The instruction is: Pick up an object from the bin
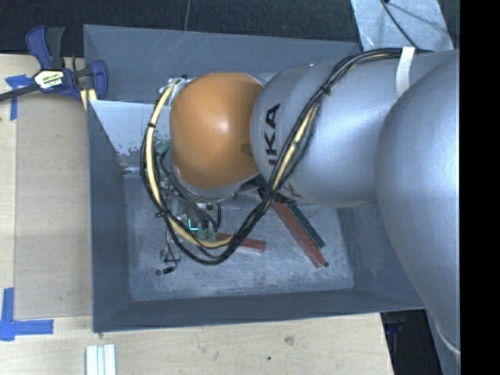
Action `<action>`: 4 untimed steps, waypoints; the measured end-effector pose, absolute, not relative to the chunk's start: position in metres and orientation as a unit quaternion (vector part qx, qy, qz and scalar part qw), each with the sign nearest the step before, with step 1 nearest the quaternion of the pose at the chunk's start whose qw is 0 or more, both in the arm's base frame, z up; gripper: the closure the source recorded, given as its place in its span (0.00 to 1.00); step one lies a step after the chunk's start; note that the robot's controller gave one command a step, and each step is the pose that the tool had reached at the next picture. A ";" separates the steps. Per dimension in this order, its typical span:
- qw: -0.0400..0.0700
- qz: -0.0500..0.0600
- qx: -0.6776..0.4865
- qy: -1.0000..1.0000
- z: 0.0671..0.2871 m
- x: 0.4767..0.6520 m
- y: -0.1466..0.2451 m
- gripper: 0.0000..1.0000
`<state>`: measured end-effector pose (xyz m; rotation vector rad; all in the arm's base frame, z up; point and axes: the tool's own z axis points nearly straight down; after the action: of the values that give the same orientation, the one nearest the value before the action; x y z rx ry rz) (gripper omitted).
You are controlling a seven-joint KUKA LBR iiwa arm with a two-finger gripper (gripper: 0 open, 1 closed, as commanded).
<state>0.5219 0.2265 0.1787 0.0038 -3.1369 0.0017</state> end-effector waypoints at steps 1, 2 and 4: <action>-0.001 -0.001 0.000 -1.000 0.182 0.524 0.226 0.00; -0.003 -0.001 0.059 -0.998 0.124 0.551 0.180 0.00; 0.001 0.000 -0.004 -1.000 0.108 0.552 0.132 0.00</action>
Offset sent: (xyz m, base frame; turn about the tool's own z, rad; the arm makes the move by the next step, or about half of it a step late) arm 0.0508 -0.0880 -0.1087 -0.2083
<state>0.5521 0.1318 0.1081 -0.0123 -3.1403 0.0012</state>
